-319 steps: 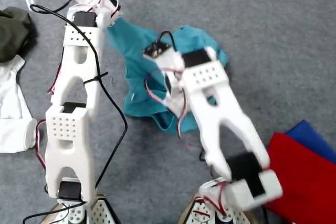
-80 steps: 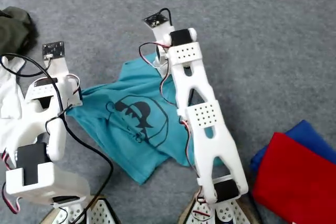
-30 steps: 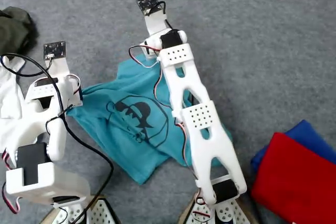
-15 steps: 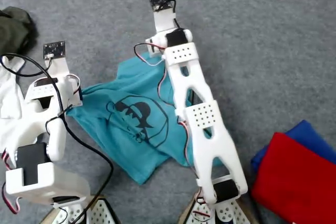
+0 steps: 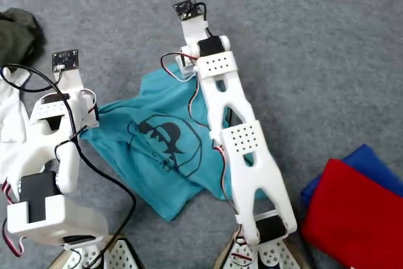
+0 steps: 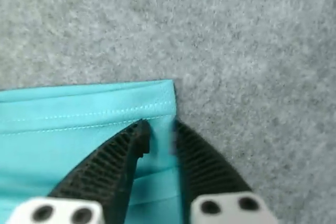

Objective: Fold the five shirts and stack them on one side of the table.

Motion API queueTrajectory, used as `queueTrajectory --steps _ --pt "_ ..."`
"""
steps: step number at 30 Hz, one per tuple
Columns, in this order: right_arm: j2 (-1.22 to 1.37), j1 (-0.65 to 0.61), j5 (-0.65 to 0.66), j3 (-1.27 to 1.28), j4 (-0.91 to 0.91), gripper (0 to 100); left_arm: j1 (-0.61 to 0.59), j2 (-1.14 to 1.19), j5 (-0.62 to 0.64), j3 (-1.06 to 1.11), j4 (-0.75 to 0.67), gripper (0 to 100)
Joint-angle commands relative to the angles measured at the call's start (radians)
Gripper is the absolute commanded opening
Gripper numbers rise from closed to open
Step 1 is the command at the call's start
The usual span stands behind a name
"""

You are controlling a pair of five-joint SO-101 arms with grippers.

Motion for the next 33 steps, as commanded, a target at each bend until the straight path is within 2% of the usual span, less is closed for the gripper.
queueTrajectory --steps 1,10,17,25,33 --pt "-0.012 -0.007 0.006 -0.001 0.005 0.8 -0.011 -0.033 -0.005 -0.014 0.006 2" --pt "-0.013 0.012 0.006 -0.008 0.21 0.4 -0.011 -0.033 -0.005 -0.014 0.006 2" --pt "-0.061 0.047 0.009 -0.079 0.296 0.4 -0.009 -0.035 -0.009 -0.011 0.012 2" --pt "-0.11 0.044 0.014 -0.223 0.176 0.4 -0.009 -0.036 -0.005 -0.011 0.025 2" --pt "-0.383 0.036 0.014 -0.208 0.135 0.4 0.02 -0.166 0.078 -0.118 0.17 2"
